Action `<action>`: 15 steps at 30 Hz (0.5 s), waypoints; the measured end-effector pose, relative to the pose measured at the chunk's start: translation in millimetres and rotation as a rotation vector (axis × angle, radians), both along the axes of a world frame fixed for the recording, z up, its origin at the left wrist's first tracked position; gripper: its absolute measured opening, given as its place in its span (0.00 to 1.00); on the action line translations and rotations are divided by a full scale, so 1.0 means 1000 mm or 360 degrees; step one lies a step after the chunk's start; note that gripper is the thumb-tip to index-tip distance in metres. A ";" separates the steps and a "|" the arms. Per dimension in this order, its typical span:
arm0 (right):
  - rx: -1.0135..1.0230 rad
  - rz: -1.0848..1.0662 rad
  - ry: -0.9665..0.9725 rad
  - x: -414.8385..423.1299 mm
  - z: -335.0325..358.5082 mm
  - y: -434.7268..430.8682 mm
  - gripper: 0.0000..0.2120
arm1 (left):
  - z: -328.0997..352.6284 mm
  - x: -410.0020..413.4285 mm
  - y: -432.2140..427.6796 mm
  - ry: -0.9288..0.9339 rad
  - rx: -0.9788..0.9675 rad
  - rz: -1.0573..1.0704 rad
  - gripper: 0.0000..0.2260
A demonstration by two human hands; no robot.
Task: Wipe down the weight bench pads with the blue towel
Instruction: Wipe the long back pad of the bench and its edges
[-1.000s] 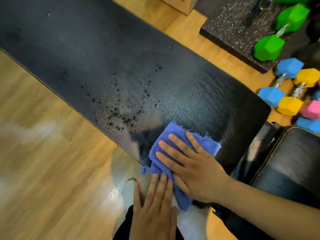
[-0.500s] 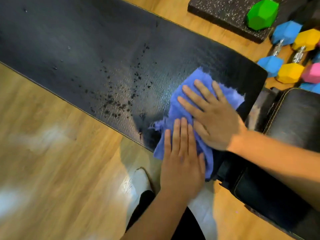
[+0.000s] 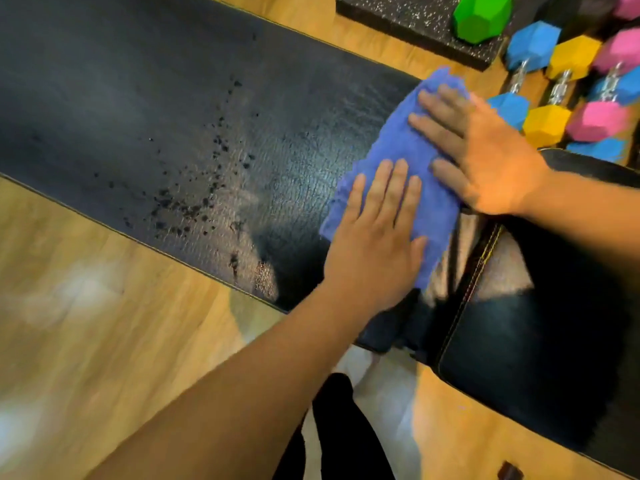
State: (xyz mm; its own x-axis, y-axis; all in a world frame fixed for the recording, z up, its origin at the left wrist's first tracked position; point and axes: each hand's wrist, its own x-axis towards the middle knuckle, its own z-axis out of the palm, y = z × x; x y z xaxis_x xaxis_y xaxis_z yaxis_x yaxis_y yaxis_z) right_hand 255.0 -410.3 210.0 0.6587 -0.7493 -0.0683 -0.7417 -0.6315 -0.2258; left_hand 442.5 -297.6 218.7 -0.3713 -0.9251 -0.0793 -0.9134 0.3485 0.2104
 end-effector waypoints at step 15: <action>0.0306 -0.0856 -0.0534 0.046 0.003 0.093 0.27 | 0.003 0.008 0.053 -0.0080 0.0120 -0.0040 0.31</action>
State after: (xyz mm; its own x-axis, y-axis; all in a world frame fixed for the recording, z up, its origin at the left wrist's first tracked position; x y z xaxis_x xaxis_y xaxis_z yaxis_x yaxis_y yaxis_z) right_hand 301.4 -317.5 212.8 0.2048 -0.9747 -0.0896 -0.8121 -0.1181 -0.5714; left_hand 450.3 -244.8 221.9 -0.3882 -0.9062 -0.1679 -0.9146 0.3564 0.1910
